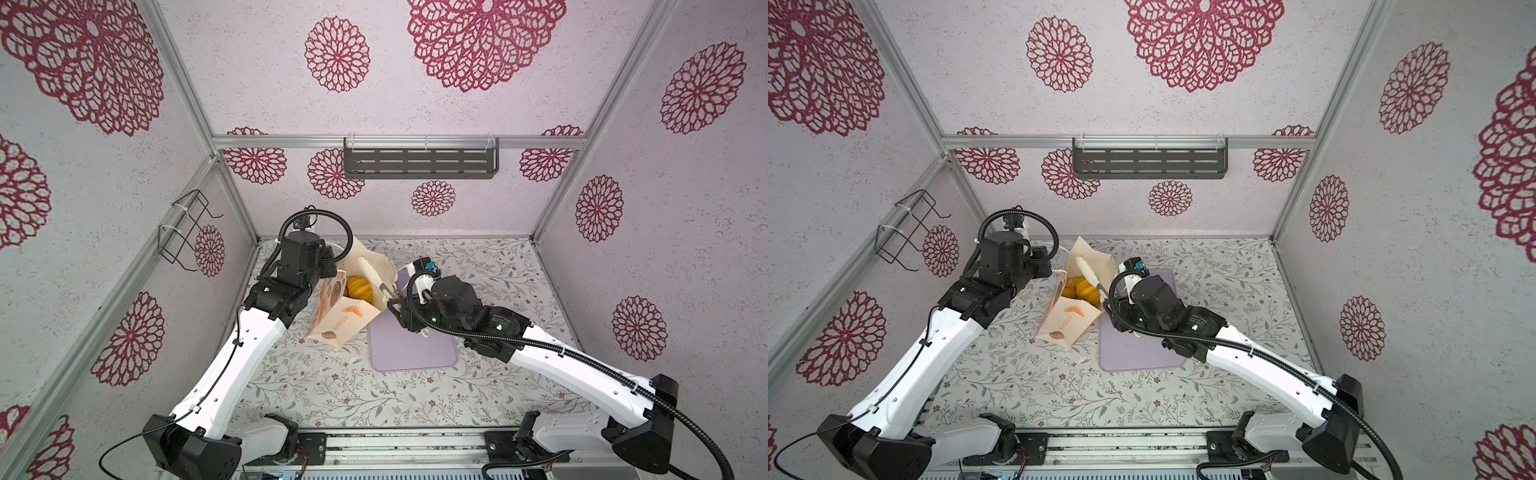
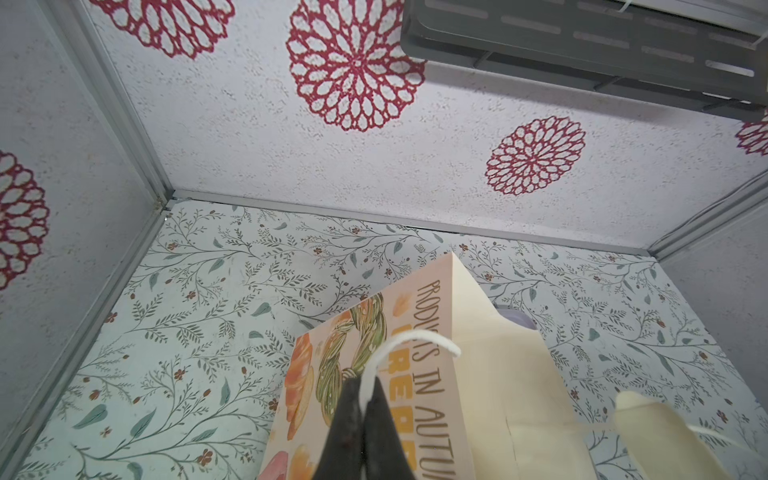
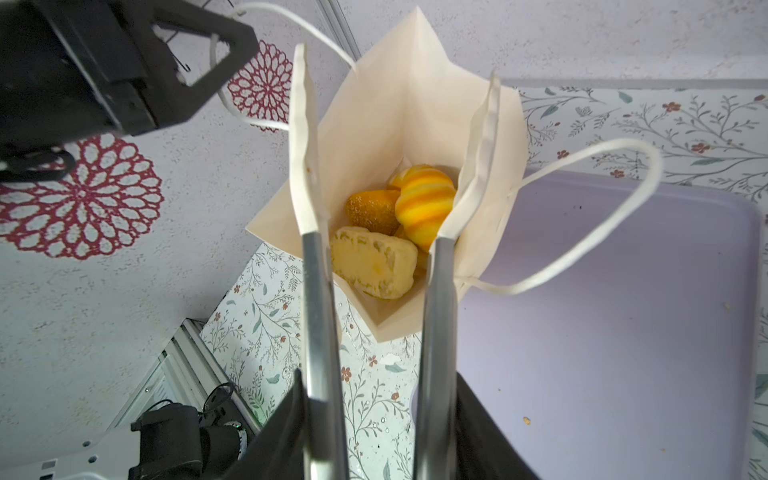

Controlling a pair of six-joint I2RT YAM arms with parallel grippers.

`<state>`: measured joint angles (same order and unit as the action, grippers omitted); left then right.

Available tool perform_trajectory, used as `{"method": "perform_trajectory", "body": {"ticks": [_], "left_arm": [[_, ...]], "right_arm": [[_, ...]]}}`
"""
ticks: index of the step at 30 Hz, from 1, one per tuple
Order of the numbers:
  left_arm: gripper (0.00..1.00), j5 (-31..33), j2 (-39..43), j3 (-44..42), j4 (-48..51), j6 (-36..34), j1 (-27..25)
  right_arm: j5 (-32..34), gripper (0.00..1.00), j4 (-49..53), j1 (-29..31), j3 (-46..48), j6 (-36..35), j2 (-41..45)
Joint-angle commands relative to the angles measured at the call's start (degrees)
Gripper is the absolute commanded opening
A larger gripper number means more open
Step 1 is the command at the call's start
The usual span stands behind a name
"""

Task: Place the fake bread into the paper bag
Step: 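Lower the roll into the bag and open the tongs, then set the paper bag down with the left gripper while the right withdraws the tongs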

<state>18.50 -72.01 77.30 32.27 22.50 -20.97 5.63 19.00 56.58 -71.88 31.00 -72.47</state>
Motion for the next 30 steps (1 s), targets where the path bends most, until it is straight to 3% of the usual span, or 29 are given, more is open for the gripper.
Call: {"method": "perform_trajectory", "body": {"ticks": [1,17,28,30], "left_arm": [[0.00,3.72,-0.76,-0.01,-0.03,1.30,0.41],[0.00,6.74,2.17,-2.14,5.91,9.28,5.45],[0.00,9.06,6.86,-6.47,9.59,13.73,8.53],[0.05,9.11,7.85,-7.10,9.73,14.07,8.99]], "right_arm": [[4.51,0.49,-1.90,0.17,-3.01,-2.93,5.18],[19.16,0.52,0.01,-1.67,7.34,-7.10,23.15],[21.08,0.53,6.48,-5.20,12.02,-7.68,27.30],[20.37,0.53,7.43,-6.33,12.33,-7.89,26.82]]}}
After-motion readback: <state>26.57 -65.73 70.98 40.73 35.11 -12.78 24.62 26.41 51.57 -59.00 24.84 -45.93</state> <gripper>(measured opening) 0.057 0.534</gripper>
